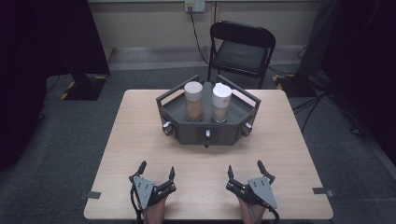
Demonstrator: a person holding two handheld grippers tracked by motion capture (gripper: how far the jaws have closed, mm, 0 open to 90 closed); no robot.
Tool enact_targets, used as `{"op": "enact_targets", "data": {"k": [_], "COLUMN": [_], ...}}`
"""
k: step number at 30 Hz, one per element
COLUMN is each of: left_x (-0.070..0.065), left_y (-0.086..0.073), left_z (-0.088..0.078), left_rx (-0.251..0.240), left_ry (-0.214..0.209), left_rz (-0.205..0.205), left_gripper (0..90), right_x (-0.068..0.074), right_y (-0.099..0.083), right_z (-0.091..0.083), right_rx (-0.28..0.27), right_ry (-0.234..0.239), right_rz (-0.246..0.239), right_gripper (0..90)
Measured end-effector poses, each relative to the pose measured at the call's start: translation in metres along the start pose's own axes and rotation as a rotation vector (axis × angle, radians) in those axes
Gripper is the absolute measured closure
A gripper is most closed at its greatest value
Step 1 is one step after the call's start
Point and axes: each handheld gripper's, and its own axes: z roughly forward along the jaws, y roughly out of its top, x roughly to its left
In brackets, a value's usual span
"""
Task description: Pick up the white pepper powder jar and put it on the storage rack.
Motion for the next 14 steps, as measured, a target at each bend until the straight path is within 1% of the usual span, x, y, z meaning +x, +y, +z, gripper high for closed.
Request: {"op": "enact_targets", "data": {"k": [5, 14], "left_x": [-0.0001, -0.0005], "left_y": [0.0000, 0.0001], "left_z": [0.0000, 0.0000], "left_rx": [0.000, 0.001], "left_ry": [0.000, 0.003], "left_rz": [0.000, 0.000], "left_gripper": [0.4, 0.6], "right_x": [0.0008, 0.0016], "right_y": [-0.0042, -0.0060], "right_z": [-0.0001, -0.0003], "right_rx": [0.003, 0.003], "right_ry": [-0.006, -0.008], "right_rz": [-0.002, -0.007], "right_gripper": [0.0, 0.0]}}
